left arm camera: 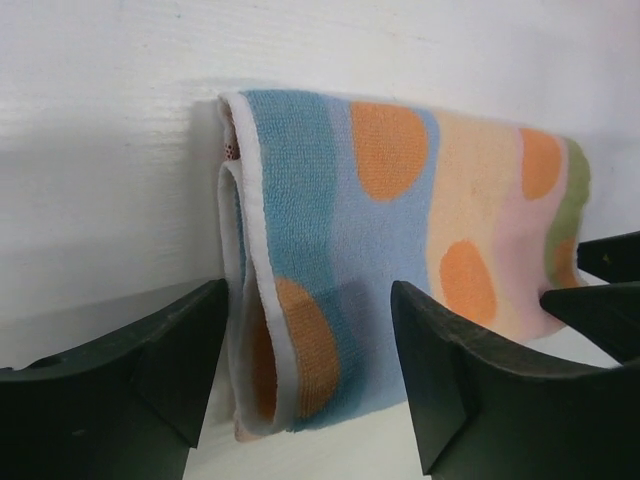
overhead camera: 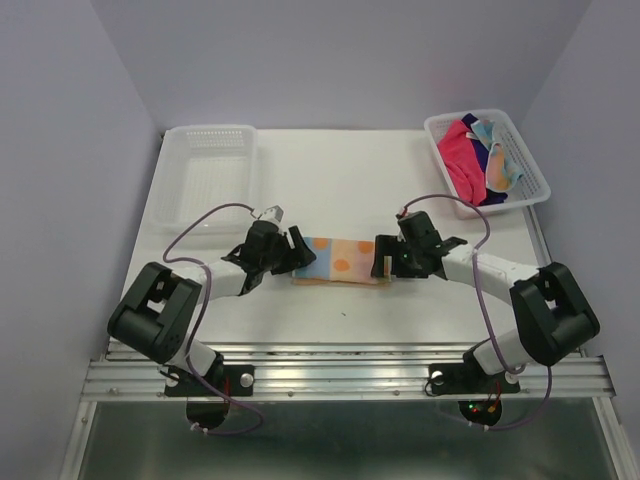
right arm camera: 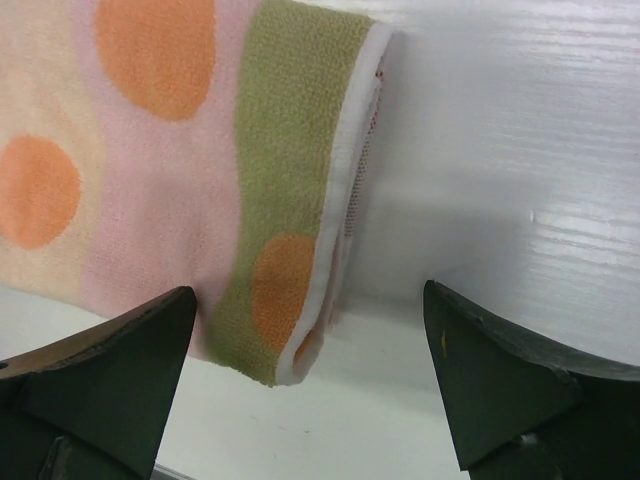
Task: Fold and stack the towels
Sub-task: Neatly place the folded towel into the bin
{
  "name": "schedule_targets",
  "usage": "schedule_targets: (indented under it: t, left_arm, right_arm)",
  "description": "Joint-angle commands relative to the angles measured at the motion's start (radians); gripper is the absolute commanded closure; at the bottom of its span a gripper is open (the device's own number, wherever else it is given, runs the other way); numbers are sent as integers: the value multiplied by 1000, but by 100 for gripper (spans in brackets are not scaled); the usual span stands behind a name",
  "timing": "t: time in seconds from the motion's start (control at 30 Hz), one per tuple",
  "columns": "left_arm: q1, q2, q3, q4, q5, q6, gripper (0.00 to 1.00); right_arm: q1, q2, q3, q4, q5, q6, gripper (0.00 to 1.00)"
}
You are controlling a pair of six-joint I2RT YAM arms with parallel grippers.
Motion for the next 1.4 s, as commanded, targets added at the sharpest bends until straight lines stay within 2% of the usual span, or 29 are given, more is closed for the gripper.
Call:
schedule_targets:
  t: [0.0, 0.17, 0.23, 0.33, 0.43, 0.5, 0.53, 0.57, 0.73, 0.97, 1.1, 1.2, 1.27, 1.37]
  left_arm:
    - [-22, 55, 9, -60, -13, 20, 24]
    - [-52, 118, 40, -116, -88, 9, 49]
    - [-74, 145, 54, -140, -111, 9, 56]
    - [-103, 159, 60, -152, -122, 9, 58]
    - [-130, 156, 69, -187, -168, 9, 64]
    - [-143, 159, 87, -233, -213, 17, 83]
    - [-155, 158, 95, -248, -249, 20, 97]
    - [-160, 158, 101, -262, -269, 23, 100]
    - [-186, 109, 165, -330, -369, 107, 100]
    - [-206, -26, 205, -350, -578, 268, 100]
    - [-209, -63, 238, -308, -480, 408, 100]
    - [-215, -45, 308, -394, -553, 486, 100]
    - [-215, -42, 351, -440, -659, 512, 100]
    - [-216, -75, 357, -460, -684, 599, 100]
  right_arm:
    - [8, -27, -46, 3, 46, 10, 0]
    - [6, -37, -52, 11, 46, 1, 0]
    - [8, -43, -52, 14, 44, -5, 0]
    - [8, -55, -52, 20, 43, -7, 0]
    - [6, -61, -50, 25, 38, -10, 0]
    - [6, -69, -50, 23, 41, -8, 0]
    - [6, -73, -50, 23, 43, -8, 0]
    - [6, -79, -50, 23, 44, -10, 0]
    - [6, -153, -58, 26, 96, -7, 0]
    - [6, -256, -89, 51, 167, 3, 0]
    - [8, -283, -96, 46, 199, 9, 0]
    - [6, -302, -104, 42, 209, 7, 0]
    - [8, -313, -107, 43, 209, 7, 0]
    - [6, -326, -115, 52, 212, 9, 0]
